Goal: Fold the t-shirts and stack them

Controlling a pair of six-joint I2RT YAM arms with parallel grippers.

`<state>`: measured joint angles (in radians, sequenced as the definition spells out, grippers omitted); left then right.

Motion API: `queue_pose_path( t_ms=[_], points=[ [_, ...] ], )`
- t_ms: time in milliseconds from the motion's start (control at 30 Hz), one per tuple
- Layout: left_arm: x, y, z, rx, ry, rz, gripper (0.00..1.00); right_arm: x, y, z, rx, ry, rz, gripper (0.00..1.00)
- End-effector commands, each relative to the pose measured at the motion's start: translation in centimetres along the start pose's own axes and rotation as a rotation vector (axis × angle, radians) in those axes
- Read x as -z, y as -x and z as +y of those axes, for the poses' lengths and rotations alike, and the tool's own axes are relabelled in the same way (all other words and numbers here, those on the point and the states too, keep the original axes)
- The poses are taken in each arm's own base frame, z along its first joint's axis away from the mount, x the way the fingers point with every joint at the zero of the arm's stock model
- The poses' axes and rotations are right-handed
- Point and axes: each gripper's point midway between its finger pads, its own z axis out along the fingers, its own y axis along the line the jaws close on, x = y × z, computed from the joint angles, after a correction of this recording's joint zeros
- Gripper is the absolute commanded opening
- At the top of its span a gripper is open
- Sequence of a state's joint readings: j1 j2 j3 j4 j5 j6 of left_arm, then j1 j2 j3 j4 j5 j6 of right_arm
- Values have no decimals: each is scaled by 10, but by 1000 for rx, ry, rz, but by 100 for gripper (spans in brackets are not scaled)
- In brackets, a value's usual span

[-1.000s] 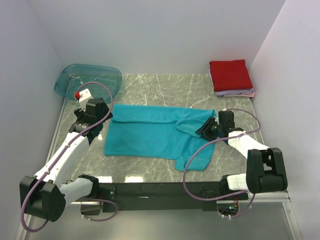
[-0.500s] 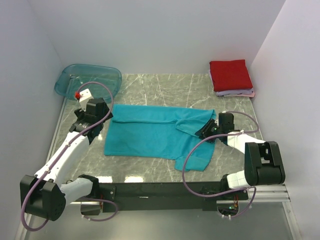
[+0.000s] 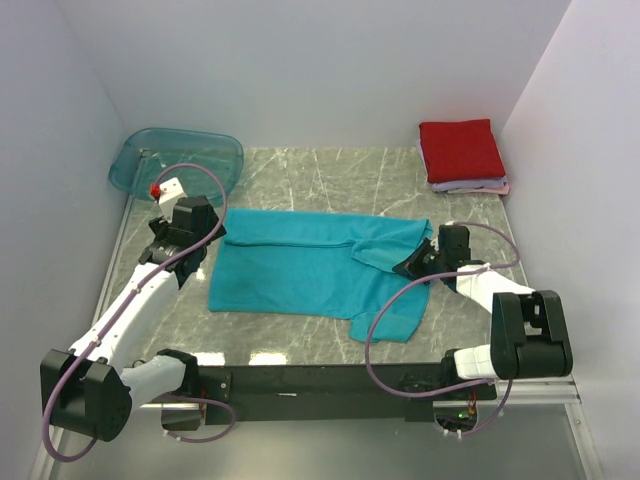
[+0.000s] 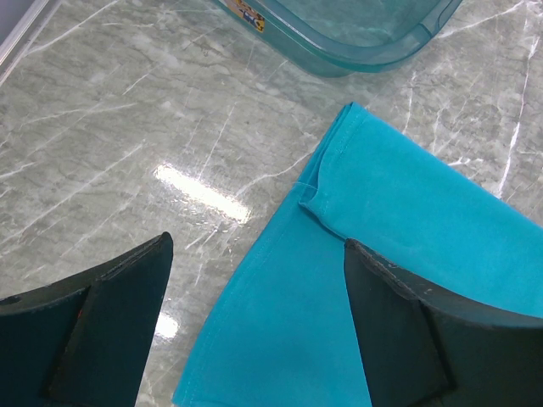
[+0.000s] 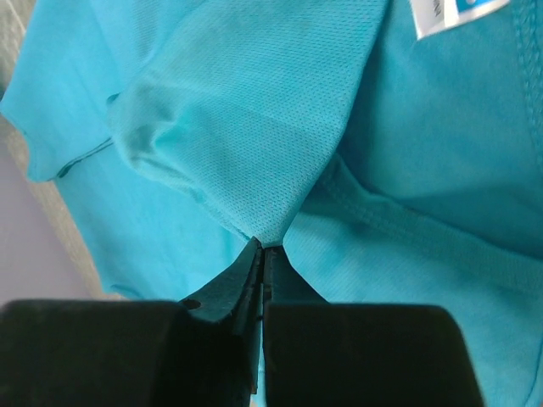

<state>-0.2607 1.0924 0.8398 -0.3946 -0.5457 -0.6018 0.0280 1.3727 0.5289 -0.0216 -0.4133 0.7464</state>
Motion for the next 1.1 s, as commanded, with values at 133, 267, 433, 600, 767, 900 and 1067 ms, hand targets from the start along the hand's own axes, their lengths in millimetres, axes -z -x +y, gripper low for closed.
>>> queue_pose_path(
  t_ms=[133,267,433,600,767,900,1067],
  points=[
    [1,6,-2,-8,-9,-10,87,17,-5,7,-24,12,11,0],
    [0,5,-2,-11,-8,-5,87,16,-14,3,-56,7,40,0],
    [0,4,-2,-14,-5,-1,87,10,-22,-9,-65,-26,73,5],
    [-1,3,-2,-19,-5,5,88,4,-30,-18,-74,-41,107,11],
    [-3,0,-7,-23,-26,20,88,15,-10,-4,3,-38,45,34],
    [-3,0,-25,-1,-102,40,88,33,34,12,60,-69,-113,48],
    [-12,-1,-52,-41,-164,108,88,41,86,27,39,-47,-244,48]
  ],
)
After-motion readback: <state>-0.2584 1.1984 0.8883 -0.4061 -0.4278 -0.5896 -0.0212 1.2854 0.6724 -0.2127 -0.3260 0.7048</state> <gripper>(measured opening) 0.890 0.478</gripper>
